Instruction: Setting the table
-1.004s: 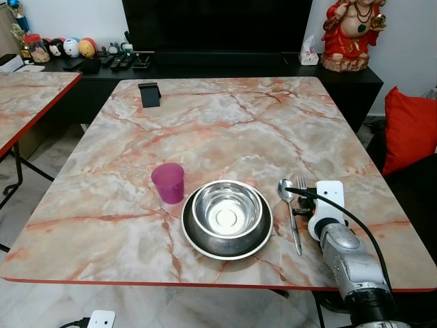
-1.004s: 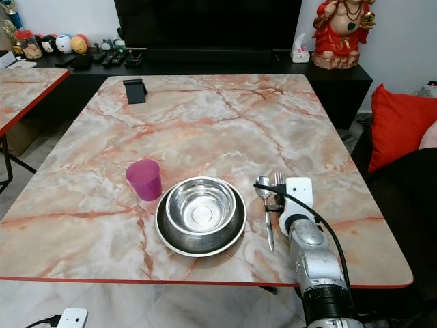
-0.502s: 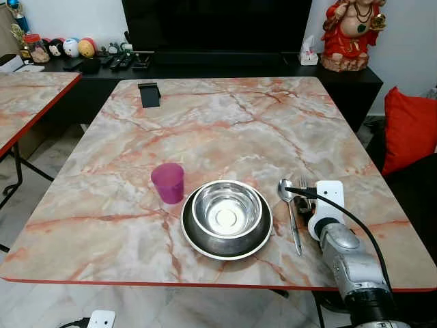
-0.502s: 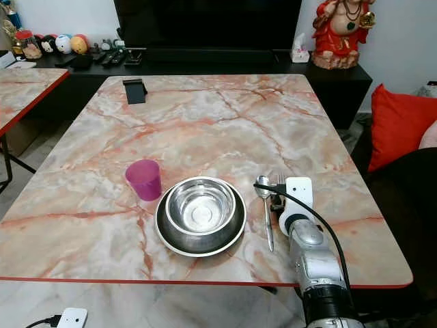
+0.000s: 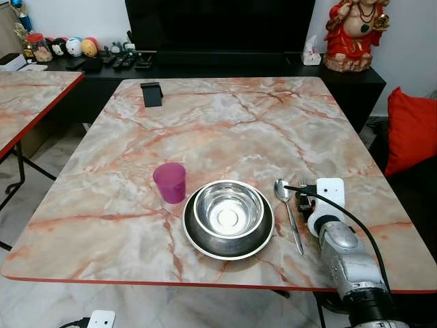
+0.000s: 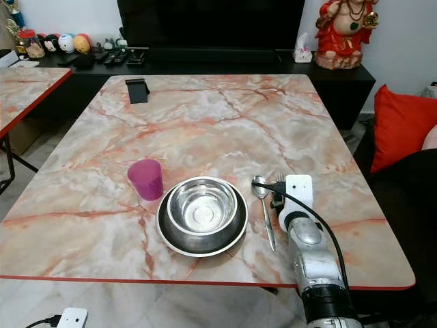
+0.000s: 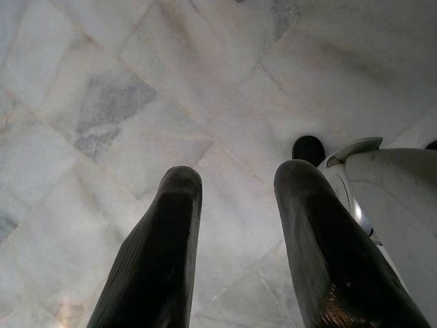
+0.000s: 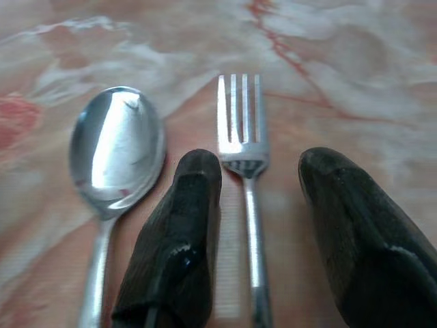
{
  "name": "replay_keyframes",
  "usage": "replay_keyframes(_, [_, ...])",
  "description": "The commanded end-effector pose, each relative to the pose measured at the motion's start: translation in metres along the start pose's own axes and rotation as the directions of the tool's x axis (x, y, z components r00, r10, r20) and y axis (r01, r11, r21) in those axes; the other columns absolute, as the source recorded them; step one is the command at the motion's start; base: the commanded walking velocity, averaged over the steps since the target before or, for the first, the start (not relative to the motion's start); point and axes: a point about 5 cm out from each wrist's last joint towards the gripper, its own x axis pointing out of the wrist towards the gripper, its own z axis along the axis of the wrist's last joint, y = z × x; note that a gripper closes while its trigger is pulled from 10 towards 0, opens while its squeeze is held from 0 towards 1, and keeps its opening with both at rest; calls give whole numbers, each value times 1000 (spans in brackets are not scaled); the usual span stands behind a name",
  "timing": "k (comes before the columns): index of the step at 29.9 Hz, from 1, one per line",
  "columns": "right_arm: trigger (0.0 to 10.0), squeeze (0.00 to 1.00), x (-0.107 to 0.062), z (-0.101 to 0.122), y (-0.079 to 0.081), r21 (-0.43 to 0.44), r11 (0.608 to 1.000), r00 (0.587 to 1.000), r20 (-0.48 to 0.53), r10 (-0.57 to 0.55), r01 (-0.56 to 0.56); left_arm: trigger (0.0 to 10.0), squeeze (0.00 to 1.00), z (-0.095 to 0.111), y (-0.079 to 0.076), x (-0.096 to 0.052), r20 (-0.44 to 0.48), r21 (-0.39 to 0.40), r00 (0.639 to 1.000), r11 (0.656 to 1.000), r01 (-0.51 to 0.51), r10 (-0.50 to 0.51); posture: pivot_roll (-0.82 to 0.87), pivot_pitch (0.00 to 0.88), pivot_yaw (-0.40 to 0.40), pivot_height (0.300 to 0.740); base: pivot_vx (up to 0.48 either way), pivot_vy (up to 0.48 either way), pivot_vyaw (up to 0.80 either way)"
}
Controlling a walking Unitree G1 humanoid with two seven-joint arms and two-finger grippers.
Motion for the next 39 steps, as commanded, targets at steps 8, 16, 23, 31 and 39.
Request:
replay_keyframes(8, [10000, 0, -3, 36, -11, 8, 994, 965, 240, -106, 107, 10000, 0, 0, 2, 0, -8, 14, 1000, 1000, -5, 5, -7, 0, 19, 711, 0, 0, 0])
replay_keyframes(16, [10000, 0, -14, 69, -10, 92, 993, 882, 458, -109, 75, 10000, 0, 0, 2, 0, -7, 15, 1000, 1000, -6, 6, -7, 0, 20, 711, 0, 0, 0])
replay_keyframes(23, [10000, 0, -33, 77, -16, 98, 988, 788, 595, -157, 123, 10000, 0, -1, 3, 0, -5, 12, 1000, 1000, -11, 11, 9, 0, 8, 711, 0, 0, 0])
replay_keyframes(31, [10000, 0, -49, 49, -23, 108, 981, 800, 567, -196, 164, 10000, 0, -6, 5, -2, -7, -22, 1000, 999, -26, 26, 24, 0, -11, 711, 0, 0, 0])
replay_keyframes(39, [10000, 0, -50, 54, -27, 116, 975, 786, 577, -223, 191, 10000, 0, -10, 5, -3, -18, -12, 1000, 1000, -24, 24, 10, 0, -6, 711, 0, 0, 0])
